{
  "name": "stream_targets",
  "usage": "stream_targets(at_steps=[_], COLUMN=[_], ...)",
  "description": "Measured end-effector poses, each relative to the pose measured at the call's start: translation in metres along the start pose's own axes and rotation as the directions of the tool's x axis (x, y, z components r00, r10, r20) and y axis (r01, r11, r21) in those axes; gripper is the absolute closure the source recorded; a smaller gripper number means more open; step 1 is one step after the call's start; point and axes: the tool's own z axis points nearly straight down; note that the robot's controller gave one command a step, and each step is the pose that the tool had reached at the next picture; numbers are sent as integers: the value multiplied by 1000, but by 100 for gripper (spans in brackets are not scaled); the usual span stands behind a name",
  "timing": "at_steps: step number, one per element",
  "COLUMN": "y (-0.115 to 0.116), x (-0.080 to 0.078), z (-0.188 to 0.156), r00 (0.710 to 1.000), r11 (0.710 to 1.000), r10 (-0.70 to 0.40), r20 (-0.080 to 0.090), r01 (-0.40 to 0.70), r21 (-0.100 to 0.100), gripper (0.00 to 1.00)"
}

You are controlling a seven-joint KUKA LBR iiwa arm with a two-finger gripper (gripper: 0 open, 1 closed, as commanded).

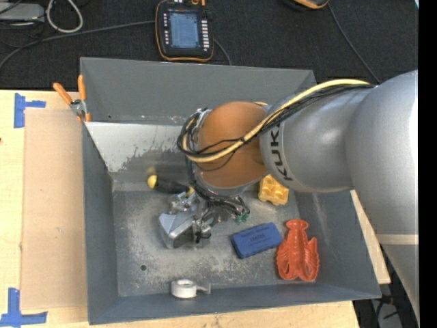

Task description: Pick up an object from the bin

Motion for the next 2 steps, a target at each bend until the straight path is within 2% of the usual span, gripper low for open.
stream_targets(at_steps=[2], y=[0], x=[-1], z=[-86], r00=[1000], r11=[1000], r10=[2], r20=[8], r01=[-2], r21=[2], gripper=[100])
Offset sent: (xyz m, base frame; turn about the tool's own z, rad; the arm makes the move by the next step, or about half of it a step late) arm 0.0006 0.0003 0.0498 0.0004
